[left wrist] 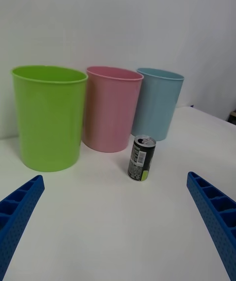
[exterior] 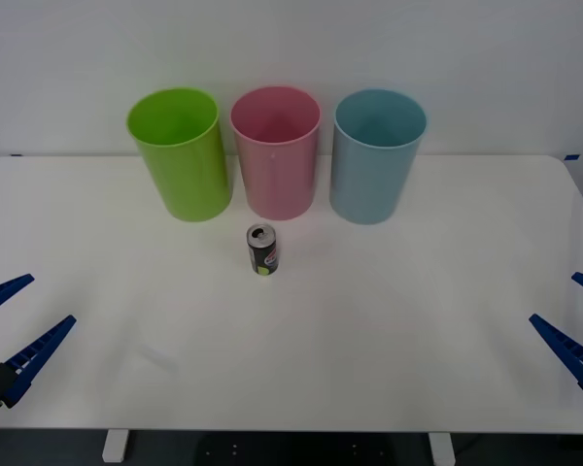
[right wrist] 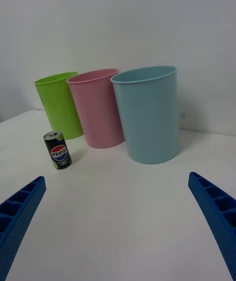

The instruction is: Grasp the object on the table and drop it into the matching bin: aluminum can to the light blue bin, PET bottle to the pink bin.

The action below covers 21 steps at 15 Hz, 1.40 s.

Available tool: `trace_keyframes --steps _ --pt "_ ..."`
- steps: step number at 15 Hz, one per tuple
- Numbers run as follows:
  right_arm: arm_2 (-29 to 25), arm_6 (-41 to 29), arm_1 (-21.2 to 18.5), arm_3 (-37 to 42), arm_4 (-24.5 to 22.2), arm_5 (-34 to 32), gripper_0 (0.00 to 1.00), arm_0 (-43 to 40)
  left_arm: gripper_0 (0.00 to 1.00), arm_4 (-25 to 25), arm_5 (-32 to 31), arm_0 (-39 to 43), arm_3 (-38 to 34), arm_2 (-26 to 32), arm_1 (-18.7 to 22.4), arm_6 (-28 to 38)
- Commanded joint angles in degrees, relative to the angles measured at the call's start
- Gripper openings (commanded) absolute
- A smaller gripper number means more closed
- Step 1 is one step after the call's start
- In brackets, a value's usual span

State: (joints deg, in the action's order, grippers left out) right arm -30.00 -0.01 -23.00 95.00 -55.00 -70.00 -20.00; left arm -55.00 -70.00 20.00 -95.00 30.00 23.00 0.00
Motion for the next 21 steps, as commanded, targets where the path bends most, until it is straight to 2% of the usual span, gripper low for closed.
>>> trace_keyframes --steps 1,2,7,21 --pt "0.0 0.0 0.0 0.0 0.0 0.0 1.00 0.0 1.00 0.0 0.0 0.0 0.0 0.0 0.0 0.0" --pt "0.4 0.0 1.6 -0.7 -0.1 -0.1 1.00 -0.6 1.00 0.0 0.0 0.0 0.0 0.0 0.0 0.0" --pt "2.3 0.3 1.4 -0.2 0.1 0.7 1.00 -0.4 1.00 0.0 0.0 0.0 0.0 0.0 0.0 0.0" --pt "13.3 7.7 1.4 -0.2 -8.2 5.8 1.00 5.3 1.00 0.0 0.0 0.0 0.0 0.0 0.0 0.0"
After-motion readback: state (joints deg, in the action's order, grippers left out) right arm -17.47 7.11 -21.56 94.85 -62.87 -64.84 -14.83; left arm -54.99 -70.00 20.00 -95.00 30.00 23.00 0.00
